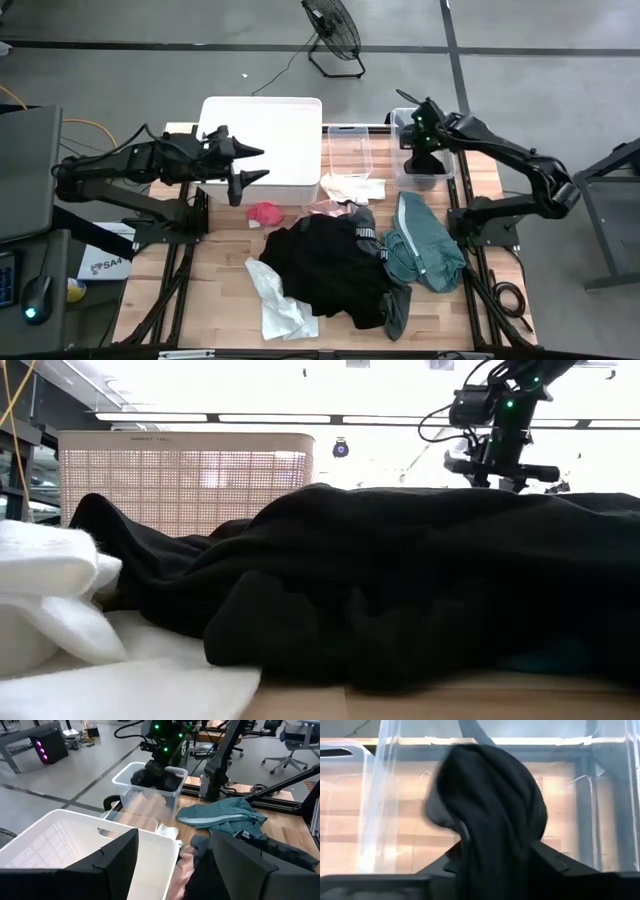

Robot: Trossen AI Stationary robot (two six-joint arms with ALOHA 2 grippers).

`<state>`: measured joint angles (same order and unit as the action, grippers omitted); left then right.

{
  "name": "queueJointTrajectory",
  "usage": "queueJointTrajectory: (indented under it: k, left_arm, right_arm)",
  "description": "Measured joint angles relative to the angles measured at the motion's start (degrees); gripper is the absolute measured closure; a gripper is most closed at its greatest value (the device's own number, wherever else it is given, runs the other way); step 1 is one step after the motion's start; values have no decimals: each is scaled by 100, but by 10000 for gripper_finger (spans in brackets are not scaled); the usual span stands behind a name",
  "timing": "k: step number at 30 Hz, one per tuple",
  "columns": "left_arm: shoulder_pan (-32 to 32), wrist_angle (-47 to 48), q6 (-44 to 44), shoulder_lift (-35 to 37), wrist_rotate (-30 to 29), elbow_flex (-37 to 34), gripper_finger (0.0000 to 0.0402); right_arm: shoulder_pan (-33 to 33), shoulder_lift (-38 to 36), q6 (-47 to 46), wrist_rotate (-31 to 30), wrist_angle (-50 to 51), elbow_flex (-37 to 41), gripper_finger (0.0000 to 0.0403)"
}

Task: Pick & Place Cloths
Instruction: Put the left black boxer short into the right transparent bin, then put the blue polo shirt into the white bin

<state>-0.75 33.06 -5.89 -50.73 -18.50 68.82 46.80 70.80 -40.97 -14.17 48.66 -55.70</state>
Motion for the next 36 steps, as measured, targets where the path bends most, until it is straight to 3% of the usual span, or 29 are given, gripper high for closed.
queueJointTrajectory:
  k: [5,9,18,22,27,32,36]
  left_arm:
    - [2,7,274,82,2,-2,158]
    - [2,97,402,80,4,-2,158]
    - [2,507,442,80,7,-2,158]
    - [7,578,572,80,4,-2,158]
    - [7,608,694,80,4,-2,158]
    - [7,608,713,77,4,-2,158]
    - [4,608,713,77,5,-2,158]
  right_arm:
    - [240,-196,12,299,-5,0,206]
    - [368,-451,68,867,-42,0,178]
    - [50,-1414,-354,2408,298,0,192]
    - [-500,-1915,-960,2628,632,0,201]
    - [-1674,-2437,-1884,2477,683,0,211]
    - [-2910,-2489,-2230,2204,864,3,224]
    - [-3641,-2356,-2492,2335,978,4,235]
